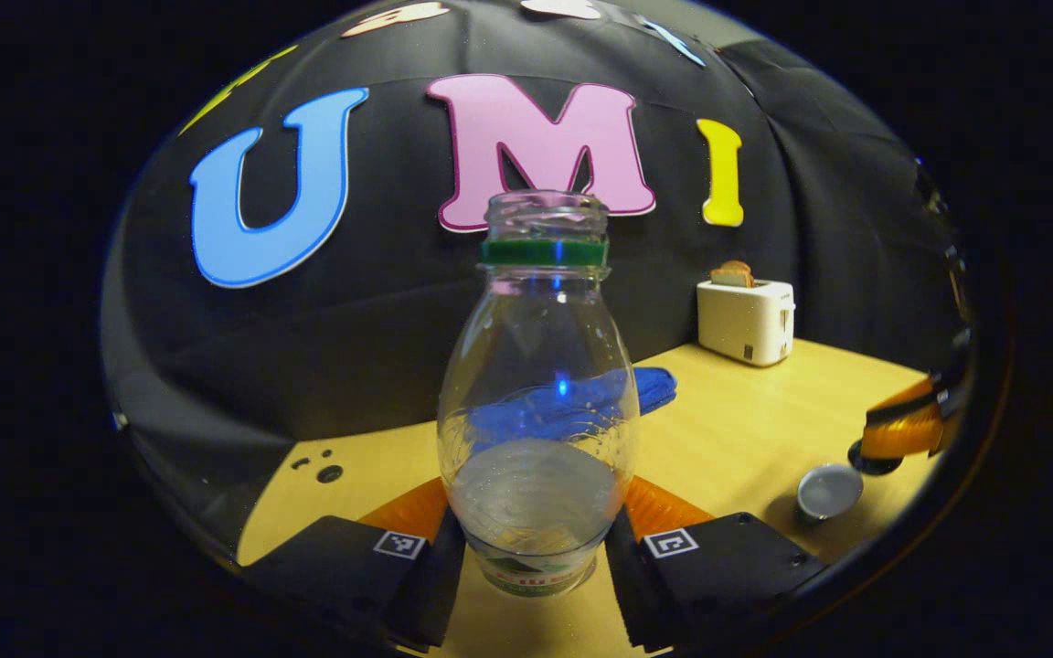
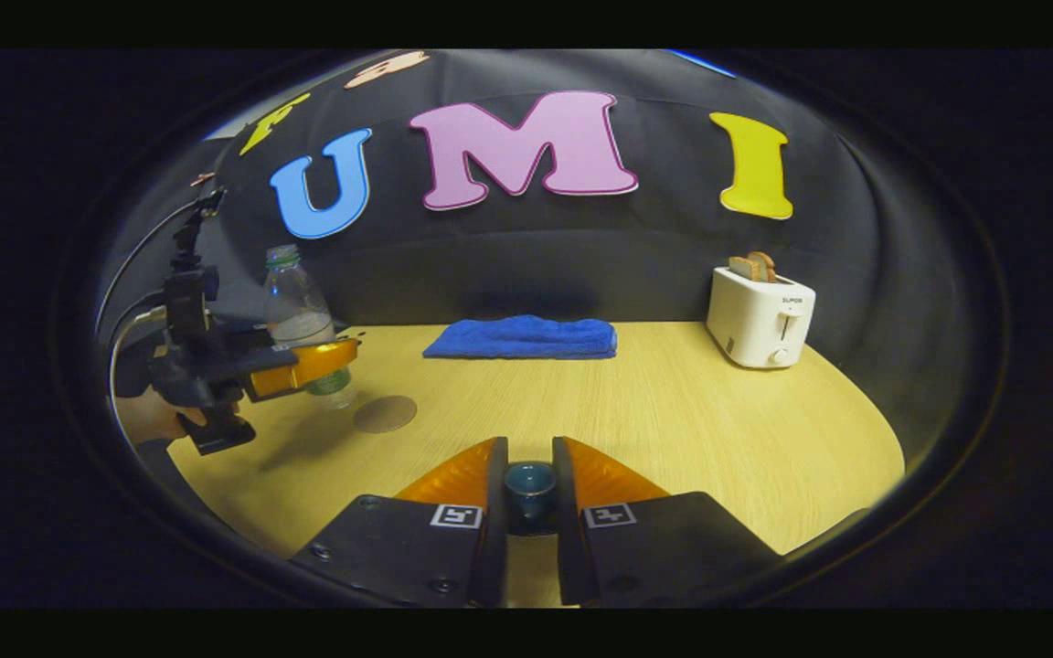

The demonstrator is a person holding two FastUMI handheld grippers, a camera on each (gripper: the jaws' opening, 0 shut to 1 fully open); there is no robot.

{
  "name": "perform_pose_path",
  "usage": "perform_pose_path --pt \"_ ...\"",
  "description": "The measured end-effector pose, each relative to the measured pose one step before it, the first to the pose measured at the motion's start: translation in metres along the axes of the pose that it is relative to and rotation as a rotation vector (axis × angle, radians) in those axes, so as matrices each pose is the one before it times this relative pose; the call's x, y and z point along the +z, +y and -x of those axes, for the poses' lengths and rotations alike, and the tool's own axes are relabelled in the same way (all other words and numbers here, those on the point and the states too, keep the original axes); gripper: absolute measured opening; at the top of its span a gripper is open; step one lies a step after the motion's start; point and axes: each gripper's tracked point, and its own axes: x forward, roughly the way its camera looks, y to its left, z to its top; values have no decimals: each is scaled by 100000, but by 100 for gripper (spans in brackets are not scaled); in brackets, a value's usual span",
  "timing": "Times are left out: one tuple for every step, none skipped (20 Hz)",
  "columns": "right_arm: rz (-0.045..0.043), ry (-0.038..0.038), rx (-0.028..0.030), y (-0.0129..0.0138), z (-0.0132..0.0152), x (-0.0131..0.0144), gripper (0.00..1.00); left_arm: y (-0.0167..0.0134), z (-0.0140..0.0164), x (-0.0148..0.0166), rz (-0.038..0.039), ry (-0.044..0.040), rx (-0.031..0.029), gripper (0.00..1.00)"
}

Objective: Open the teacup lid with one hand, grasp the water bottle and pour water into the teacup with the other hand; after pouring, place the water bottle on the coaster and then close the teacup lid.

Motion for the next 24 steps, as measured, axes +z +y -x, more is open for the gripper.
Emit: perform_pose_path --pt "-161 50 -29 151 -181 -134 25 159 -632 -228 3160 -1407 -492 72" --pt "-377 -184 24 130 -141 -29 25 11 -666 187 2208 -1612 -605 72" --pt "-345 -103 4 155 -91 -4 26 106 -507 -52 1037 -1213 -435 72" --pt "-183 -112 103 109 -199 12 26 22 -543 -93 1132 -1381 -1051 72" --pt "-117 -255 7 38 -215 66 20 -149 -395 -196 1462 -715 -1042 72" --pt "-156 -156 -49 16 -248 49 20 -116 -269 -428 1405 373 -677 72" --pt "-175 -93 -20 -18 -194 40 22 52 -143 -522 850 926 124 72" --pt "-297 -331 -120 -29 -116 146 24 162 -575 -426 1254 679 -172 72" --pt "-334 -401 -134 -81 -157 105 27 293 -422 -386 1284 570 -162 73" --pt "-217 -197 -180 -99 -116 98 29 346 -410 -578 1113 778 131 73" --pt "-162 -66 -128 -67 -102 56 31 65 -195 -590 583 1104 -41 73" --pt "-86 -77 -31 -21 -21 11 25 109 -65 -633 766 1130 -205 69" --pt "196 28 -208 -130 -36 -23 25 323 -105 -568 763 1123 249 74" --pt "331 128 27 -25 63 -118 25 70 -121 -342 728 570 -17 74" --pt "443 81 7 42 1 -41 23 127 -152 14 303 -484 244 73" --pt "374 196 107 -13 -24 -38 25 159 -463 -226 -44 81 229 74" --pt "60 236 214 15 52 -162 25 -59 -328 -370 -76 1004 -501 75" --pt "-162 206 335 105 -53 -57 25 1 6 -456 -718 972 329 75" --pt "-78 178 226 120 116 -39 25 18 -136 116 -561 -998 189 76" --pt "-25 -35 110 7 -14 -25 25 -101 114 -180 -1221 -325 281 79" --pt "-104 24 215 134 76 -42 25 175 50 -585 -1269 1544 266 79" --pt "36 142 132 30 -32 -56 25 -18 -95 -1386 42 3485 784 80" --pt "52 46 218 77 28 7 25 -62 348 -725 997 2613 374 81" --pt "116 -132 196 83 -28 26 25 -102 -28 -147 916 444 -465 81"
